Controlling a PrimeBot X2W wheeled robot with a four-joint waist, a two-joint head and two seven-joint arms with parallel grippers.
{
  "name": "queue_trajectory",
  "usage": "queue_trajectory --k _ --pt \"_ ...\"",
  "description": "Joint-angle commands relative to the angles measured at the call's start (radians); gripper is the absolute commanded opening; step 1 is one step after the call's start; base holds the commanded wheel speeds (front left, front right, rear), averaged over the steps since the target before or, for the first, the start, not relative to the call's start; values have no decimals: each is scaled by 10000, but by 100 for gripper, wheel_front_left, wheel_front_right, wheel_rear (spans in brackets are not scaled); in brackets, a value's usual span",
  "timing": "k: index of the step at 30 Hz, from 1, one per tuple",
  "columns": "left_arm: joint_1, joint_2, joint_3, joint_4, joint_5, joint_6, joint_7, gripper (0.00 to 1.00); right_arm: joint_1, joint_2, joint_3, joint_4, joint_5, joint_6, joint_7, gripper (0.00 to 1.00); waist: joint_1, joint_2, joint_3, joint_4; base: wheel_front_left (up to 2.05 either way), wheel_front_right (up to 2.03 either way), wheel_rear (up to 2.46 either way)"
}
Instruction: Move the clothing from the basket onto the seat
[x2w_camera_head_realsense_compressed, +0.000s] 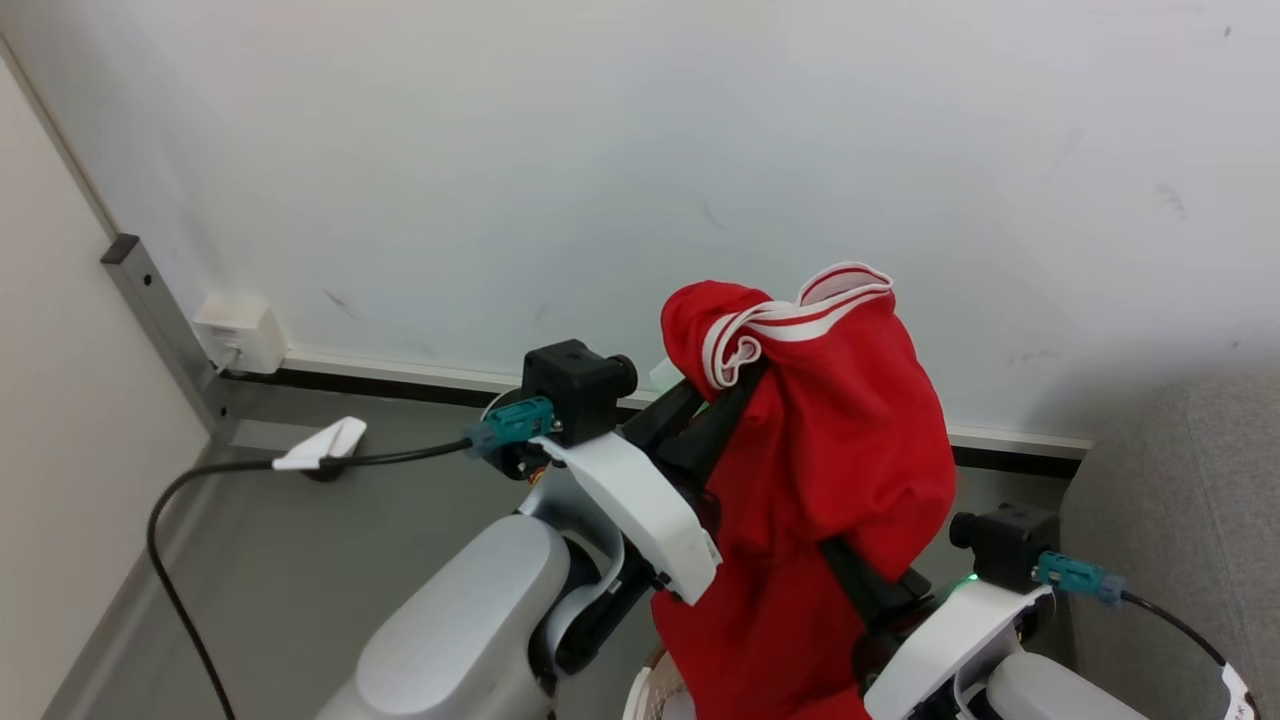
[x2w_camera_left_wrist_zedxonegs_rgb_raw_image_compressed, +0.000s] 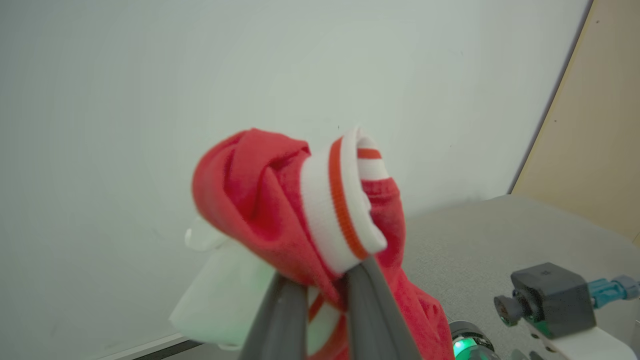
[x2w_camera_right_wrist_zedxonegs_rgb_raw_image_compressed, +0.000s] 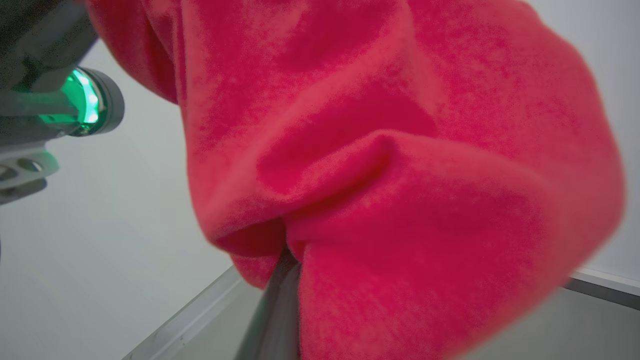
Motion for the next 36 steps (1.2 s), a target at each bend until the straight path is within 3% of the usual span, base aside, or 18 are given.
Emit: queue_trajectory --k 1,12,13,15,16,17,26,36 --pt "123 44 9 34 -28 23 -57 0 159 -86 -98 -30 -92 -21 -30 0 -1 0 9 -52 0 0 0" --pt "576 229 -19 449 -67 131 -340 0 704 -631 -1428 -1079 -1071 -21 -31 0 -1 0 157 -669 0 0 0" --pt "604 239 -32 464 -45 141 -390 7 747 -655 -1549 -1181 -1172 -21 -31 0 -1 0 182 -765 0 0 0" --pt "685 211 -97 480 37 135 -481 49 814 -738 -1847 -1346 -1404 -21 -31 0 -1 0 221 -946 0 0 0" --pt "718 192 -160 490 72 115 -498 79 832 -774 -2033 -1428 -1522 -21 -31 0 -1 0 242 -1037 0 0 0" --pt "746 151 -229 486 77 87 -531 100 862 -805 -2268 -1514 -1626 -21 -31 0 -1 0 264 -1143 0 0 0" --pt "683 155 -467 400 395 -27 -1022 100 1063 -1167 -3839 -2296 -2526 -21 -32 0 -1 0 586 -2372 0 0 0" --pt "477 326 -682 515 831 -54 -1485 100 1149 -1470 -4832 -3046 -2995 -21 -32 0 -1 0 1363 -4171 0 0 0"
